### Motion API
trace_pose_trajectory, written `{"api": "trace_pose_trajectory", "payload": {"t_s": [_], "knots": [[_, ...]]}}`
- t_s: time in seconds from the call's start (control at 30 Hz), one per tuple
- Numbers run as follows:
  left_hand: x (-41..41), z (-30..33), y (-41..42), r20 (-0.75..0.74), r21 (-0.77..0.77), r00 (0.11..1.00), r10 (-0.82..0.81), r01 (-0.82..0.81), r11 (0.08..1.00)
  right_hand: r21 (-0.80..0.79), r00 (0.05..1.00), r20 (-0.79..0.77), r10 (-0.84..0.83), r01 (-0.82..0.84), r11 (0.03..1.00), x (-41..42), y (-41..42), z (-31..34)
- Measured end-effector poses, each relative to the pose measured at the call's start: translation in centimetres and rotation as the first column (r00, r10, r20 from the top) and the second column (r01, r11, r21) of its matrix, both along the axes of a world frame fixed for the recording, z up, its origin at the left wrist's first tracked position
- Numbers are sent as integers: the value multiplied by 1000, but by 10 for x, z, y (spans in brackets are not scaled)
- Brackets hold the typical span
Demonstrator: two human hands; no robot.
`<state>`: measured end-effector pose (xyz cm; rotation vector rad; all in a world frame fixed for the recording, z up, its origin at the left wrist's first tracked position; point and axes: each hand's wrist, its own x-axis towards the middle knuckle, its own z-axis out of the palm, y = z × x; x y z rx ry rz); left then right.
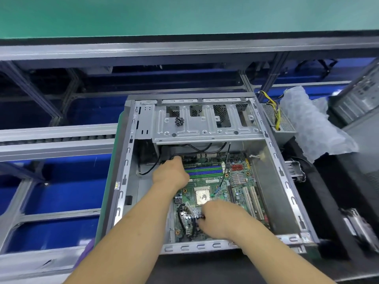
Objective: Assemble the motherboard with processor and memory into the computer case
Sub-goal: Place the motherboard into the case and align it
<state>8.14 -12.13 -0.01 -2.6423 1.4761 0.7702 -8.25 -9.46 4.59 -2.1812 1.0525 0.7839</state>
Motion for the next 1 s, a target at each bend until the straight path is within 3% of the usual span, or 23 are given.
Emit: {"api": "trace_pose_trajectory", "payload": {"t_s": [0.17, 0.3, 0.5, 0.6, 0.77, 1.0], "knots": [[0, -1, -1, 5, -6, 1000, -3, 3, 1000, -40, 999, 48, -4, 6, 999, 0, 0, -3], [0, -2, 0, 11, -15, 1000, -7, 7, 1000, -42, 992, 78, -100, 103, 994, -8, -19, 5], [0, -4, -1, -9, -28, 1000, -2, 2, 1000, -316, 976, -93, -196, 158, 936, -42, -79, 12], [0, -5, -1, -11, -32, 1000, -1, 1, 999, -332, 960, -196, -202, 129, 934, -46, -80, 2], [0, -6, -1, -26, -41, 1000, 11, -12, 999, -403, 955, -203, -216, 120, 907, -44, -78, -12], [0, -5, 1, -61, -58, 998, 6, -10, 998, -371, 943, -196, -269, 183, 910, -46, -83, -16]]}}
